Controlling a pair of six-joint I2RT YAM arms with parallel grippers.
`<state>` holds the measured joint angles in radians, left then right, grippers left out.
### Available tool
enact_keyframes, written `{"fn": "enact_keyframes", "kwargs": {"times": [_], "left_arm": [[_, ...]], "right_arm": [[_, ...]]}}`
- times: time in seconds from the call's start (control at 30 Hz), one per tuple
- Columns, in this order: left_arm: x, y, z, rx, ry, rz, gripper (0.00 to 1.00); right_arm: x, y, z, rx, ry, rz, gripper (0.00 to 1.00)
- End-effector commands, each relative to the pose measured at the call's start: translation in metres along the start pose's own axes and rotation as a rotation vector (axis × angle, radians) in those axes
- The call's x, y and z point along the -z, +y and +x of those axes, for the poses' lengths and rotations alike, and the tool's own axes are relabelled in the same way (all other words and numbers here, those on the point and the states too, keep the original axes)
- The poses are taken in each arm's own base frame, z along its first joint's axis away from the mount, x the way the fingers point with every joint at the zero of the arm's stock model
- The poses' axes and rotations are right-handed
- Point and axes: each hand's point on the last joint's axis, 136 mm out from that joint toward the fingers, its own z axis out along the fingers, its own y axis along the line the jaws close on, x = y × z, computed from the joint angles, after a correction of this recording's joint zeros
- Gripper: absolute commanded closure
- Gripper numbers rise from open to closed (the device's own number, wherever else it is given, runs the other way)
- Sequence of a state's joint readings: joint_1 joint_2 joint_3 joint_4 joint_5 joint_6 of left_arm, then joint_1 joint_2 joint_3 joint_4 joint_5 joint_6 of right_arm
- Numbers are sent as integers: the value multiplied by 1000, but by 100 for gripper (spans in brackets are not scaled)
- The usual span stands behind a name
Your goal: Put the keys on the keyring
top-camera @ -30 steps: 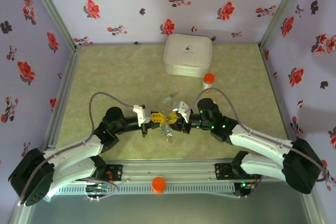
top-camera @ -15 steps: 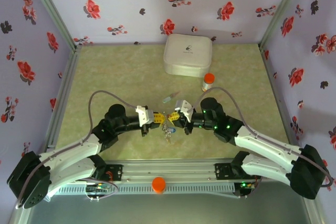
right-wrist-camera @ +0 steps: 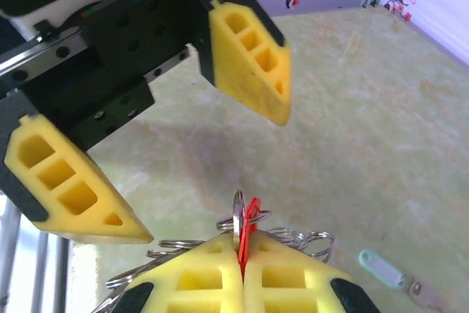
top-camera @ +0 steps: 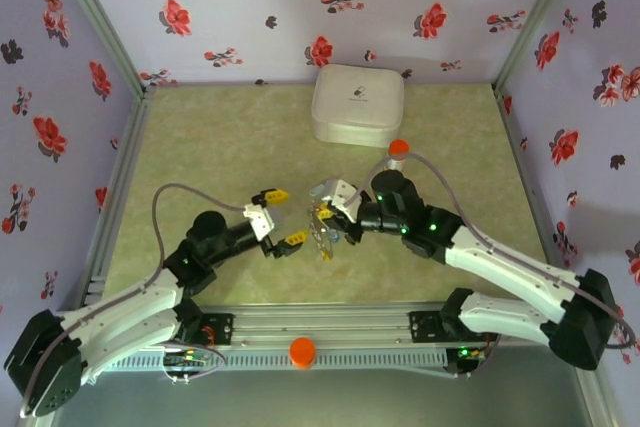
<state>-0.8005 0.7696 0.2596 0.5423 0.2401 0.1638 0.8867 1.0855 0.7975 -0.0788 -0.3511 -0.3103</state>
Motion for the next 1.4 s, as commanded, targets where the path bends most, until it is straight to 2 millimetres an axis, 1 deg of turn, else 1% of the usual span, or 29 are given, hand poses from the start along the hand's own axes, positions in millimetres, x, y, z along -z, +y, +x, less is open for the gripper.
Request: {"fn": "enact_keyframes", "kwargs": {"times": [0.0,0.03,0.07,0.1,0.13,0.2,0.23,0.27,0.3,0.33,0.37,0.4,0.47,0.57,0.63,0.7,0.77,0.83,0.87,0.9,0.97,1.07,1.2,1.37], "left_arm": [[29,70,-17,109,-72,-425,13],[46,92,-20,144,-62,-570,13],[63,109,-22,171,-50,-693,13],[88,129,-27,198,-51,-850,13],[113,143,-32,209,-47,-983,13],[150,155,-38,263,-73,-1139,14],[162,157,-43,272,-86,-1172,14],[170,157,-46,282,-92,-1190,15],[175,158,-48,291,-95,-1198,15],[178,158,-51,299,-95,-1198,15],[179,157,-50,302,-82,-1198,15],[179,157,-48,302,-63,-1199,15],[175,157,-42,302,-33,-1196,14],[165,158,-25,335,25,-1199,14],[152,156,-12,384,56,-1178,14],[142,155,1,429,86,-1169,13],[138,153,18,475,124,-1183,11],[136,148,40,547,168,-1193,11],[134,146,47,570,183,-1187,10],[130,143,55,592,195,-1176,10],[124,141,61,606,209,-1157,9],[115,143,59,594,247,-1132,6],[101,144,58,583,304,-1098,4],[93,148,66,613,331,-1093,4]], "right_arm": [[-22,-17,-26,71,-56,36,100],[-32,-21,-34,73,-71,32,100],[-40,-25,-43,76,-88,34,100],[-50,-29,-53,74,-108,34,100],[-60,-33,-66,69,-137,36,100],[-77,-37,-88,47,-201,33,100],[-86,-37,-94,42,-221,26,100],[-92,-37,-98,35,-232,23,100],[-100,-36,-97,20,-233,17,100],[-106,-36,-90,1,-221,13,100],[-110,-37,-81,-13,-201,19,100],[-116,-37,-62,-26,-160,30,100],[-121,-33,-23,-41,-65,36,100],[-118,-19,39,-44,108,18,100],[-107,-9,74,-41,213,4,100],[-95,0,104,-33,310,-4,100],[-80,6,128,-47,406,-6,100],[-65,19,151,-72,505,-34,100],[-59,25,160,-73,542,-49,100],[-53,30,170,-71,581,-62,100],[-49,39,169,-71,582,-89,100],[-44,37,173,-67,630,-78,98],[-33,37,185,-93,755,-72,94],[-18,47,195,-141,903,-84,94]]}}
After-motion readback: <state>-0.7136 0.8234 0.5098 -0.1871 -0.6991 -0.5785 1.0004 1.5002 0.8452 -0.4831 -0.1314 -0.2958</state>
